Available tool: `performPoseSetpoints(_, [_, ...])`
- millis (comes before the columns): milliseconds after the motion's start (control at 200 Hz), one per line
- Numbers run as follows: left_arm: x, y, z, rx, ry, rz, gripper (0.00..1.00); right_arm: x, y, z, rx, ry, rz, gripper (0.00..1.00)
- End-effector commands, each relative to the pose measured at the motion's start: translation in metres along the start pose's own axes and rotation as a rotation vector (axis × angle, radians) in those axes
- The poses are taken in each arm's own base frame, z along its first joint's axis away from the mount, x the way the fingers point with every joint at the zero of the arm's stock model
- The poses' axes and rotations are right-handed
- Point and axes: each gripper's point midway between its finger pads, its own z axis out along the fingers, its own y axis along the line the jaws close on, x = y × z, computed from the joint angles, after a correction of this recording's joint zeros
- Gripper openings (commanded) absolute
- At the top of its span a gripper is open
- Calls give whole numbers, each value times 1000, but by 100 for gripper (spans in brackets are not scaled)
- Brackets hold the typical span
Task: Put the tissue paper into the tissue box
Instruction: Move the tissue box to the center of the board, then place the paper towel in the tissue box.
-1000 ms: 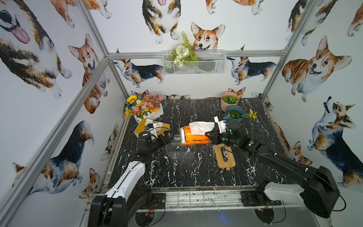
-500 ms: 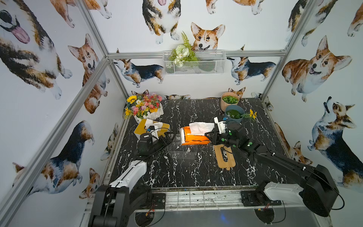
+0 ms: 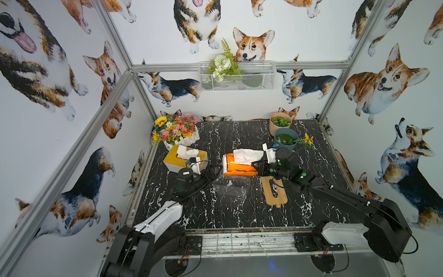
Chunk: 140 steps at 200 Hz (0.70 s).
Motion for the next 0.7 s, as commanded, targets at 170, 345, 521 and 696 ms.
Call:
performPoseSetpoints(170, [-16, -18, -5, 12, -101, 66, 100, 14, -12, 3, 58, 32, 70, 0])
performPoseSetpoints(345, [-22, -23, -10, 4, -129, 114, 100, 23, -5, 7, 62, 48, 90, 0])
performPoseSetpoints(521, [-27, -31, -12, 3, -138, 169, 100, 32, 4, 18, 89, 76, 85, 0])
performPoseSetpoints(696, [-29, -35, -14, 6, -146, 193, 100, 39, 15, 29, 90, 80, 84, 0])
